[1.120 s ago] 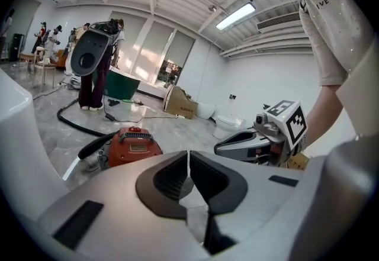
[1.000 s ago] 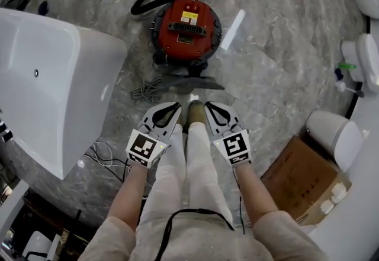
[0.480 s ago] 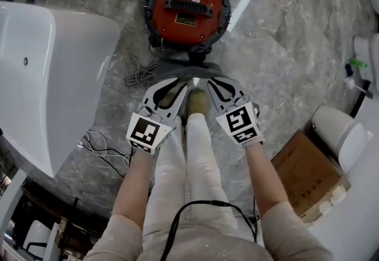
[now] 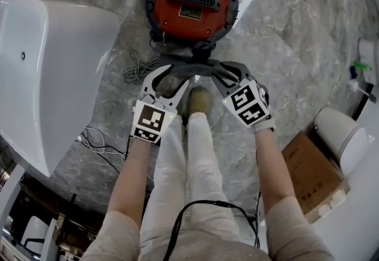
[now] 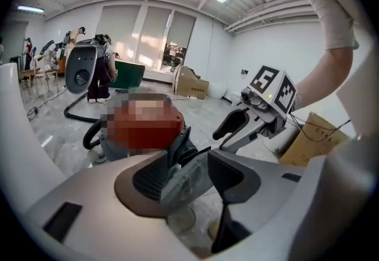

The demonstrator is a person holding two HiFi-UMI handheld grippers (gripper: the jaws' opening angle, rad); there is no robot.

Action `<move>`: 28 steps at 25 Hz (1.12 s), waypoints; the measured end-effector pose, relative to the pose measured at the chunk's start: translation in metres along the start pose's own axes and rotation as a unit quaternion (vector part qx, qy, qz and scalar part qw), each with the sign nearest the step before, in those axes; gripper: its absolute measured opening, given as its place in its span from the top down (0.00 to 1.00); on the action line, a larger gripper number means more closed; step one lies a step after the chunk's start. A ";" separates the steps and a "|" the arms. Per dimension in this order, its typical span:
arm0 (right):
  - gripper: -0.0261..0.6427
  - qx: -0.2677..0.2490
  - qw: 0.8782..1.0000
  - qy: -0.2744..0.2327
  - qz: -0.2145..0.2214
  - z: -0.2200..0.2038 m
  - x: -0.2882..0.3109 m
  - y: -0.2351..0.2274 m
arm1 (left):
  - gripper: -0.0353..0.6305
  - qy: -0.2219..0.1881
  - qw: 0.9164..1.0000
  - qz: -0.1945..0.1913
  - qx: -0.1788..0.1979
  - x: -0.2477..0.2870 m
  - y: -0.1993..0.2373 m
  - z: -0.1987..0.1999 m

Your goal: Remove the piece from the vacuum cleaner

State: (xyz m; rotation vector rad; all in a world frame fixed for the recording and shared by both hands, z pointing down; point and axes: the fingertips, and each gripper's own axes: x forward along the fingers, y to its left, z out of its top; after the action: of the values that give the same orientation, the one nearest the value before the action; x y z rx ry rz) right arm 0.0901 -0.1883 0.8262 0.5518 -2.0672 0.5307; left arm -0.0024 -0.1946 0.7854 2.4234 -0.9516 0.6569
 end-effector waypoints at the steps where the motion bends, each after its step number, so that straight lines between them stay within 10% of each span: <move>1: 0.74 -0.009 1.000 0.008 0.008 -0.002 0.004 0.001 | 0.62 0.010 1.000 0.007 0.008 0.003 0.002 -0.005; 12: 0.71 -0.090 0.994 0.054 0.028 -0.006 0.041 0.012 | 0.59 0.081 0.994 0.062 0.031 0.011 0.011 -0.060; 28: 0.89 -0.172 0.983 0.045 -0.035 -0.007 0.039 0.021 | 0.59 0.065 0.995 0.070 -0.006 0.008 0.016 -0.062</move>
State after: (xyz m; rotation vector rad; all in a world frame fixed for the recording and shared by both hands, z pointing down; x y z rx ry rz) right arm 0.0640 -0.1742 0.8595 0.3857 -1.9872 0.1482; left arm -0.0252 -0.1745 0.8421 2.2864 -1.0750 0.8460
